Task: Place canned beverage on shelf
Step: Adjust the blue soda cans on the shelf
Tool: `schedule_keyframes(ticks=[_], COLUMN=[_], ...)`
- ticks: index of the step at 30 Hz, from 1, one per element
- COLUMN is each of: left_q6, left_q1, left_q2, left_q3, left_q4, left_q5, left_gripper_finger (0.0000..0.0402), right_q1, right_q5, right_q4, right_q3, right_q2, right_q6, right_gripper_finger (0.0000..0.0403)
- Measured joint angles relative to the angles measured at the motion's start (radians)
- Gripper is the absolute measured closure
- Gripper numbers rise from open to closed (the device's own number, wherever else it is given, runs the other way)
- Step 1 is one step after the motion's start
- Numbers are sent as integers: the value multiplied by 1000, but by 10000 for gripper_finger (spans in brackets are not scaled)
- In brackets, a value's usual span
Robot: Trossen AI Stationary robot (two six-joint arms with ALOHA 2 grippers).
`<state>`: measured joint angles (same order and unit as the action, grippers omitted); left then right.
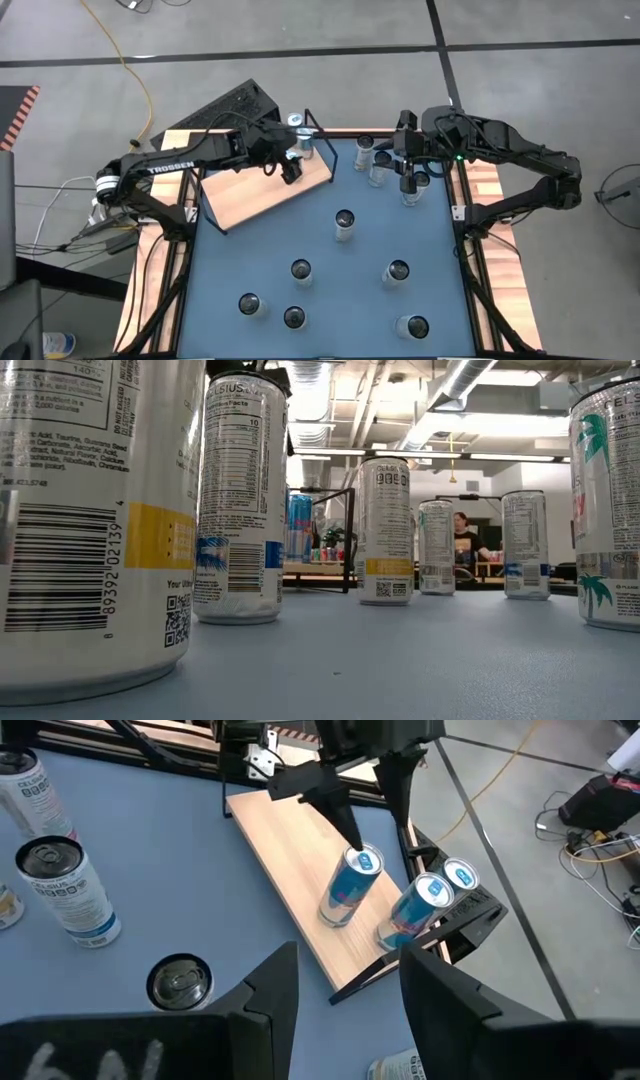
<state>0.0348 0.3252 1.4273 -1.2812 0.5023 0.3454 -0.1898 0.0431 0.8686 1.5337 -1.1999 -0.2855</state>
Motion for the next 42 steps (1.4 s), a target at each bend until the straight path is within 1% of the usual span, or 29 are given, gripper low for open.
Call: schedule_keyframes(ticks=[3,6,9,12,17,23,25,28,31,36,42], left_q6=[15,30,46,59,74,83,87,90,87,86,93], left_q1=[-7,-22,-31,-38,-45,-49,-49,-51,-52,-52,-52], left_q2=[0,0,0,20,60,78,84,105,129,158,160], left_q3=[0,6,7,7,8,7,9,7,8,8,8], left_q4=[42,26,20,11,2,-5,16,-17,-3,5,7], left_q5=[2,4,37,69,82,115,114,118,139,142,139], left_gripper_finger=[119,120,120,120,120,120,120,120,120,120,120], right_q1=[0,0,0,0,0,5,7,7,7,6,13], right_q5=[0,0,0,0,0,-4,-9,-15,-15,-16,-16], right_q4=[0,0,1,10,37,59,59,59,60,75,84], right_q3=[0,0,0,0,0,0,0,0,0,0,0], right_q2=[0,0,0,0,0,0,0,0,0,0,0], right_q6=[0,0,3,16,24,27,26,26,26,26,32], right_gripper_finger=[235,235,235,235,235,235,235,235,235,235,235])
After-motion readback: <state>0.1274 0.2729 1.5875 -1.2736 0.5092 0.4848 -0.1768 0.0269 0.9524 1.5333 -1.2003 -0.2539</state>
